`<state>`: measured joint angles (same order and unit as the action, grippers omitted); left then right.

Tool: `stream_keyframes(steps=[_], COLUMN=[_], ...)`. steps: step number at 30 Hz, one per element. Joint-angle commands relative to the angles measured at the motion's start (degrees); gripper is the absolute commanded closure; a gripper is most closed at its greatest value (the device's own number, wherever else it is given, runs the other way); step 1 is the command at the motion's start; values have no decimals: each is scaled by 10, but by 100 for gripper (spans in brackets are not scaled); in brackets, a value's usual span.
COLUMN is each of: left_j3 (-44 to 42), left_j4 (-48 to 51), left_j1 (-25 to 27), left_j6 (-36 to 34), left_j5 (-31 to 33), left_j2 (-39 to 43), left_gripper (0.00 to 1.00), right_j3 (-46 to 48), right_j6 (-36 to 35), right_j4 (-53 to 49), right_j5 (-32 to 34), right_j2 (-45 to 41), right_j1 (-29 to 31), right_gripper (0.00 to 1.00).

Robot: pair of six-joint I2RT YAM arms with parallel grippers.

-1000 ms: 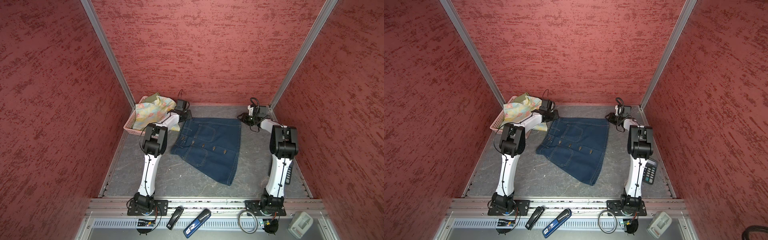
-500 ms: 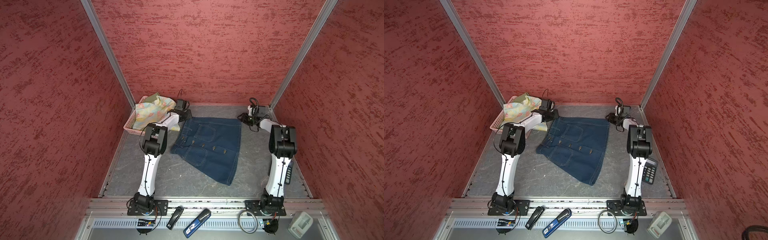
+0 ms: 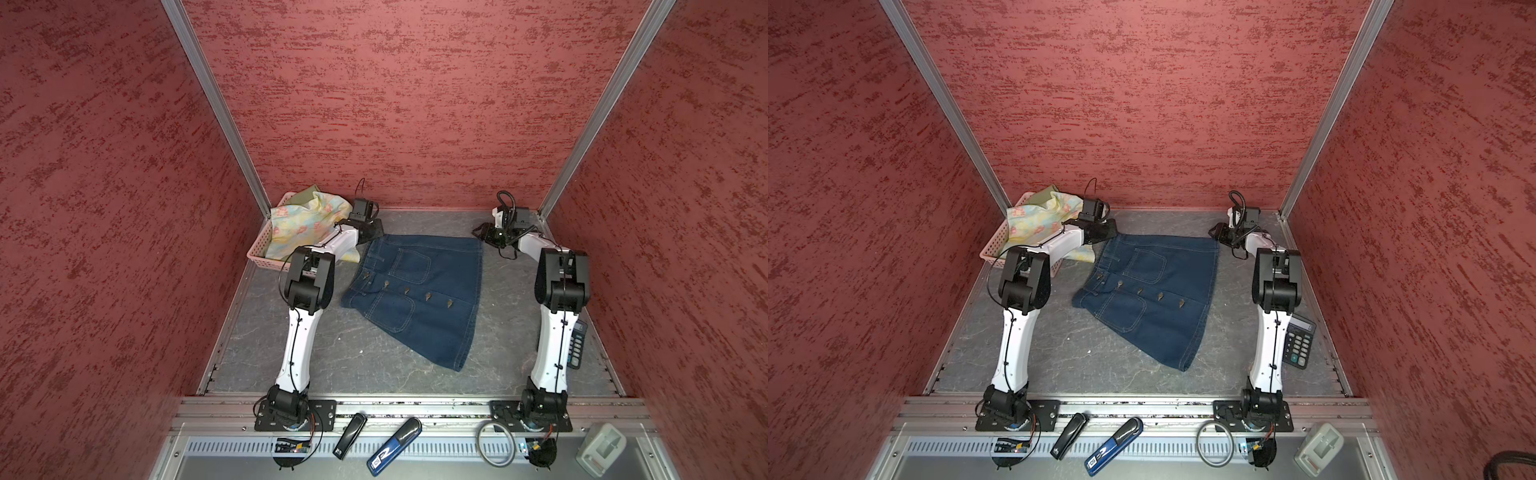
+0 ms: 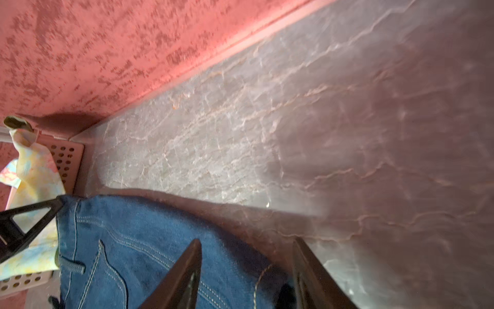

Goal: Fold and stack the skirts

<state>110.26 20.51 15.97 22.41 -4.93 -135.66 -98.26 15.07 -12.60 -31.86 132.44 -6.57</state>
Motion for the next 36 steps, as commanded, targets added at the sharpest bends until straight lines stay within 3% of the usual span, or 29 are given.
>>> stream_keyframes(steps=[1,9,14,18,24,36], left_j3=[16,28,36,42,49,34], left_j4=[-11,-9,-9,-9,-10,-29], left_j1=[-3,-4,-3,-3,-4,-8], left_j6=[-4,-4,1,4,2,5], left_j5=[-6,-8,-11,-14,-20,-33], left_j2=[10,4,-3,-7,-4,31], left_gripper=[100,100,100,100,100,100], right_j3=[-32,-74,-80,-79,-5,-5], right_j6=[-26,-54,-60,-62,-41,-18], right_j4=[-51,-93,-97,-92,7,54], right_j5=[-8,-25,-31,-29,-6,60], right_j2=[17,42,43,41,-19,-78], right_j1=[0,3,6,6,2,-20], right_gripper=[45,55,74,100,100,100])
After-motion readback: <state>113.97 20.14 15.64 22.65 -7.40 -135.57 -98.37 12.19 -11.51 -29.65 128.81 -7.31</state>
